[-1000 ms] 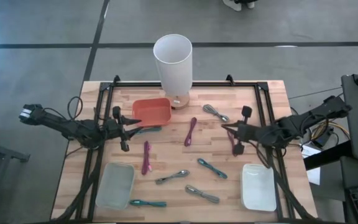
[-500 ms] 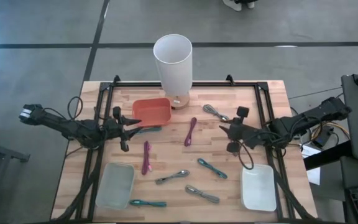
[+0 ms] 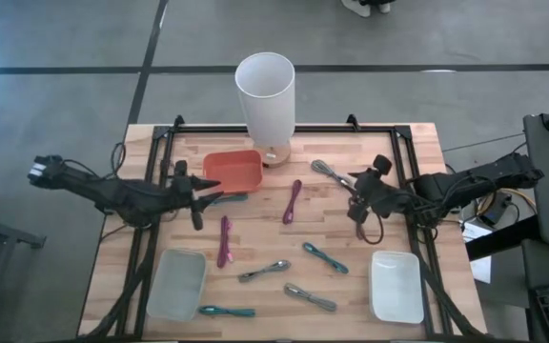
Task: Pick & Place USB Port
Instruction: Put the bottom left pink charger cable into the gray bin, then put the left pink charger cable into the gray bin
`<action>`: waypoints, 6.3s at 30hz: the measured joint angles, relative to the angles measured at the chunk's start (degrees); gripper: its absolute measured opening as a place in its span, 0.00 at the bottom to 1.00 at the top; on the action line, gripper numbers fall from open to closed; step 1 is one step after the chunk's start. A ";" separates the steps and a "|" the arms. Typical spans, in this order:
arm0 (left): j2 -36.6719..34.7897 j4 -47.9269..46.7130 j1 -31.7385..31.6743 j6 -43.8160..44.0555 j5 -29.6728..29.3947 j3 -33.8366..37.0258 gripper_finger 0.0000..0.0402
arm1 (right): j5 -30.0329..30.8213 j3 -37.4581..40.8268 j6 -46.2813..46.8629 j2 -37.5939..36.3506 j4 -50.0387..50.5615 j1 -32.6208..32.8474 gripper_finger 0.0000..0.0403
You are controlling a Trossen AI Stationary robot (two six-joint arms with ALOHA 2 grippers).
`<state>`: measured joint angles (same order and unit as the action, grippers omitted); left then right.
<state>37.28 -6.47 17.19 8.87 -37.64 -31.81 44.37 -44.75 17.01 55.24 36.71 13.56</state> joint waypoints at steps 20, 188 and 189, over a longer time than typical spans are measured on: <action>25.24 -24.04 0.00 40.78 14.03 -6.41 0.35 | -2.80 5.81 5.67 0.48 -3.90 0.02 0.42; 50.28 -53.91 26.43 106.83 35.07 -25.35 0.16 | -2.87 8.64 -15.95 0.46 -39.02 -12.09 0.42; 49.94 -54.75 26.43 106.82 35.03 -26.12 0.16 | -2.85 8.64 -15.97 0.46 -39.02 -12.07 0.42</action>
<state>87.23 -61.23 43.62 115.69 -2.62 -57.94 41.51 -36.12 1.04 55.70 -2.31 1.49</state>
